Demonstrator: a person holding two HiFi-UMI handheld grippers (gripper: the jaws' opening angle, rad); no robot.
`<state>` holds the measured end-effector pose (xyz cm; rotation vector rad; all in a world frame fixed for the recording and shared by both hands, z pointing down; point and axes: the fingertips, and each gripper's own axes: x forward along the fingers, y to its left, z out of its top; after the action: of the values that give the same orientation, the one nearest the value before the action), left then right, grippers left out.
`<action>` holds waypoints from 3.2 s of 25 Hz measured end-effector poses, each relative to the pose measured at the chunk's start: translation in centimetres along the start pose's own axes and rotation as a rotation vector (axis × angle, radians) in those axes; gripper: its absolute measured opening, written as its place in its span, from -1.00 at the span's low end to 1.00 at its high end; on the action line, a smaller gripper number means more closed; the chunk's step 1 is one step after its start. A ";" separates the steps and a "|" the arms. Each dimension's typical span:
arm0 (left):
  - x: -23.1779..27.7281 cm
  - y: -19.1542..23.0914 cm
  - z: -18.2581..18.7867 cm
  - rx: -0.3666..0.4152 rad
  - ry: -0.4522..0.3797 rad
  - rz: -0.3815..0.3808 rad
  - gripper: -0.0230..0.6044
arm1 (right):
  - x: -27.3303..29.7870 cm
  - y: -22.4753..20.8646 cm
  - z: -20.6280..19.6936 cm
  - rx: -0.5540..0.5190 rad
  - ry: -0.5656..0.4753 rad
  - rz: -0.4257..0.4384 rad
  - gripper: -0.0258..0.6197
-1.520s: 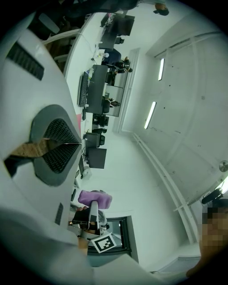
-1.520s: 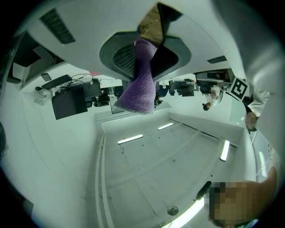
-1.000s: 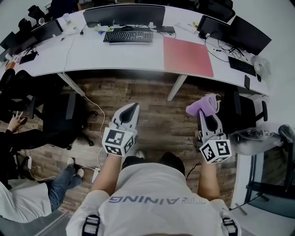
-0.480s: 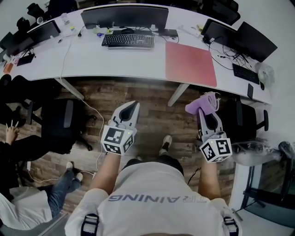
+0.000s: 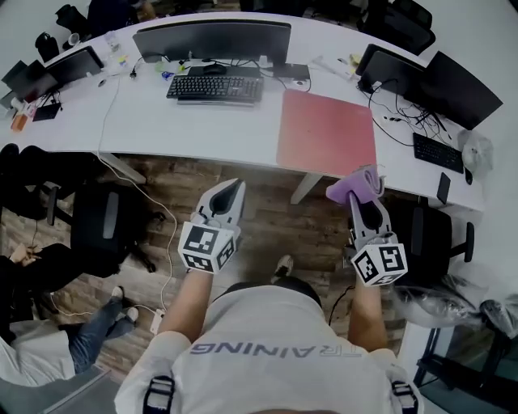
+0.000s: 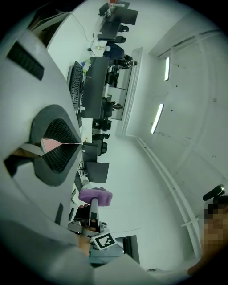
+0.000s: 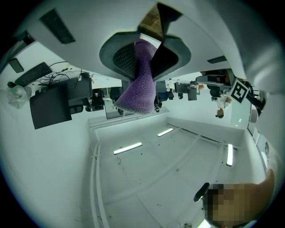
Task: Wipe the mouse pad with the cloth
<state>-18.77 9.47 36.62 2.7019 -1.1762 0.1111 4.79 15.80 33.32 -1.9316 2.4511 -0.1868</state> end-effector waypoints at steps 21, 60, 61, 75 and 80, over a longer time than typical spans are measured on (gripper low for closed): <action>19.9 2.1 0.3 -0.017 0.057 0.071 -0.83 | 14.2 -16.7 -2.4 0.086 0.081 0.068 -0.63; 28.5 18.1 -7.0 -0.197 0.219 0.272 -0.83 | 52.6 -9.7 -24.2 0.095 0.723 0.519 -0.63; 28.7 18.2 -7.1 -0.197 0.224 0.276 -0.83 | 53.2 -10.1 -25.1 0.096 0.746 0.514 -0.63; 32.2 17.0 -7.0 -0.175 0.246 0.257 -0.83 | 53.6 -19.6 -28.9 0.264 0.874 0.309 -0.63; 34.1 15.5 -7.1 -0.169 0.254 0.226 -0.83 | 52.2 -22.9 -28.9 0.276 0.891 0.261 -0.63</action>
<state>-6.79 -23.81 50.73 2.3218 -1.3387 0.3591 12.12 -37.65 67.58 -1.5745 2.8637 -1.5702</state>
